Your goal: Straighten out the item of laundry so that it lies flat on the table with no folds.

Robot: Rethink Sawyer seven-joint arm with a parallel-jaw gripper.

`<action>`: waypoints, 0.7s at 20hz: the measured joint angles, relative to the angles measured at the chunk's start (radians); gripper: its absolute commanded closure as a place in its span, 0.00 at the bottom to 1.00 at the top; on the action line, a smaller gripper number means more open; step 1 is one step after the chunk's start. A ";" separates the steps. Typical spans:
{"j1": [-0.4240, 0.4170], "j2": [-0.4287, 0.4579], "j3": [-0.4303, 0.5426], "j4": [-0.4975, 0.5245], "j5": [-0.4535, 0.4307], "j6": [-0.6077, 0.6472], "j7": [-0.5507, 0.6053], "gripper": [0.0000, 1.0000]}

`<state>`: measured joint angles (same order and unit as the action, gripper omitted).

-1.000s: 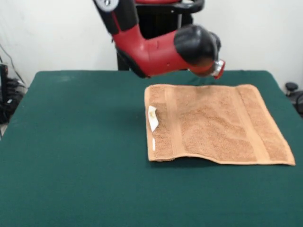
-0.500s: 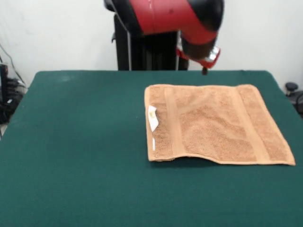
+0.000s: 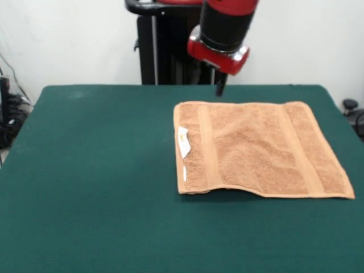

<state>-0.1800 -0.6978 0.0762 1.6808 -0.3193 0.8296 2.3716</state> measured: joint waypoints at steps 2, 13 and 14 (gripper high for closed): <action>0.005 0.004 -0.019 -0.029 -0.015 -0.036 0.000 0.00; 0.006 0.017 -0.092 -0.129 -0.062 -0.204 0.000 0.00; 0.007 0.018 -0.097 -0.133 -0.062 -0.213 0.000 0.00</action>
<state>-0.1734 -0.6797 -0.0210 1.5474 -0.3813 0.6165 2.3716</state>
